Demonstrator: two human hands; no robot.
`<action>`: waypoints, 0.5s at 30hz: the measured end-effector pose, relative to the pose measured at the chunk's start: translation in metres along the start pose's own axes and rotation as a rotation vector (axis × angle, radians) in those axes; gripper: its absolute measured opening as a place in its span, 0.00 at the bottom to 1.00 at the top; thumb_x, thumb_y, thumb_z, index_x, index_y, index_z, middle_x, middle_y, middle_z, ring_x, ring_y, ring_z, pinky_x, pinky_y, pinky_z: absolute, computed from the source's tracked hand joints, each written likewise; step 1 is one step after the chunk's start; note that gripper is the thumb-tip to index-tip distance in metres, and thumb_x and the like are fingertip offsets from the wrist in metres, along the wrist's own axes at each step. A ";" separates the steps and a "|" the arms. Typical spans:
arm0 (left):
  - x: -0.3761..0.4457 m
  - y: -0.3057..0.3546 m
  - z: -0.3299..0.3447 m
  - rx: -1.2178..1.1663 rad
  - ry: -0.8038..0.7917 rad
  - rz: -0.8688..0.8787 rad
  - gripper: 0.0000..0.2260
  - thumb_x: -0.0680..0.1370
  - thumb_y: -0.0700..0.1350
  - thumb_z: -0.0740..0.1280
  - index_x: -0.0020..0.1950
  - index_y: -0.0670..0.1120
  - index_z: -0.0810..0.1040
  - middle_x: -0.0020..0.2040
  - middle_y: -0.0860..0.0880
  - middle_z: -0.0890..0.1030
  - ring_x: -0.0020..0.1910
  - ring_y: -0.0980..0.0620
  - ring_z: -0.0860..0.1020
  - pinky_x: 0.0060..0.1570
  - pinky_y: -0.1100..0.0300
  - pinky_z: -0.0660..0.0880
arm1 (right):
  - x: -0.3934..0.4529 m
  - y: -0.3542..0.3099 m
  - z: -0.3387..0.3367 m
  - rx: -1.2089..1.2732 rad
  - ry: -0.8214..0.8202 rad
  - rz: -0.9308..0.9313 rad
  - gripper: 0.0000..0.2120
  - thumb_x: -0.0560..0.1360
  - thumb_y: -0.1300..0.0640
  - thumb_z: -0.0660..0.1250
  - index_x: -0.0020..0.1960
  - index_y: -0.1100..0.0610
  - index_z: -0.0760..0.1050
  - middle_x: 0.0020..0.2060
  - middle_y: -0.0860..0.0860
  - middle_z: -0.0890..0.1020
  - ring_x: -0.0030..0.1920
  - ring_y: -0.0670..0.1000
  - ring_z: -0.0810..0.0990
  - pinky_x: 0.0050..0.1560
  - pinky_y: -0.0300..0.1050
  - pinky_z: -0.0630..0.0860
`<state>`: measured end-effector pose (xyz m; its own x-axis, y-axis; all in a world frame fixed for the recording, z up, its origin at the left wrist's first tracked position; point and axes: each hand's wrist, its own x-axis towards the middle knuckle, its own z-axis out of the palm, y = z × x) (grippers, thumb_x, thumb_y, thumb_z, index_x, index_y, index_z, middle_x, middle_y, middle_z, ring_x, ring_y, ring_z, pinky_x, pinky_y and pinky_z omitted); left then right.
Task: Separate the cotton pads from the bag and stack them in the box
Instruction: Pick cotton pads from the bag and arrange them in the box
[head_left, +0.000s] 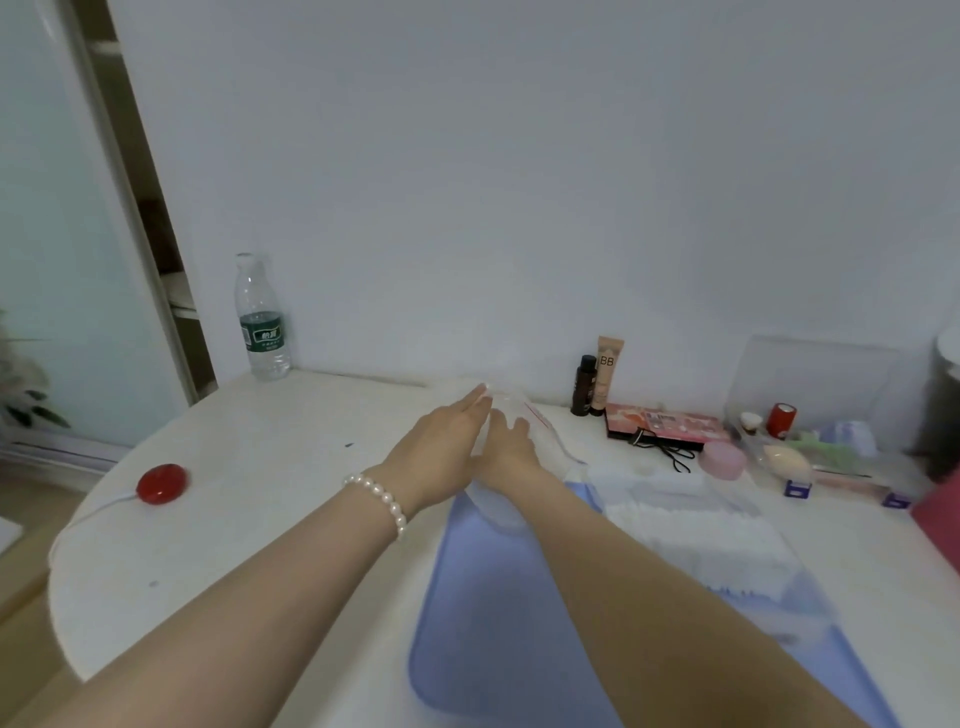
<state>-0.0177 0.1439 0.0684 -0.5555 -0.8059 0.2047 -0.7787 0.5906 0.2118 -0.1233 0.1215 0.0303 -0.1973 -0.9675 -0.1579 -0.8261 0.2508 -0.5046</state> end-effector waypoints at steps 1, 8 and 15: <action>0.002 0.000 0.000 -0.023 0.002 0.002 0.30 0.75 0.33 0.60 0.76 0.44 0.57 0.78 0.49 0.51 0.69 0.44 0.67 0.56 0.59 0.68 | 0.004 -0.001 0.000 0.042 0.023 0.040 0.38 0.77 0.49 0.62 0.76 0.50 0.40 0.74 0.59 0.47 0.72 0.60 0.57 0.70 0.53 0.61; 0.001 -0.017 0.009 -0.172 -0.010 0.024 0.30 0.71 0.33 0.61 0.73 0.48 0.65 0.77 0.50 0.57 0.70 0.46 0.67 0.46 0.61 0.74 | 0.011 -0.004 -0.001 -0.028 -0.012 -0.038 0.25 0.79 0.51 0.58 0.73 0.56 0.57 0.69 0.55 0.66 0.71 0.56 0.63 0.68 0.49 0.60; -0.003 -0.019 0.014 -0.221 0.022 -0.006 0.29 0.72 0.33 0.60 0.73 0.48 0.65 0.77 0.51 0.57 0.70 0.49 0.67 0.55 0.63 0.73 | 0.024 -0.011 0.012 -0.175 -0.013 -0.020 0.21 0.80 0.51 0.55 0.71 0.56 0.61 0.69 0.55 0.66 0.70 0.58 0.63 0.69 0.58 0.60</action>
<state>-0.0055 0.1345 0.0507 -0.5426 -0.8097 0.2235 -0.6977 0.5826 0.4169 -0.1124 0.0961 0.0215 -0.1737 -0.9716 -0.1606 -0.9095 0.2209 -0.3522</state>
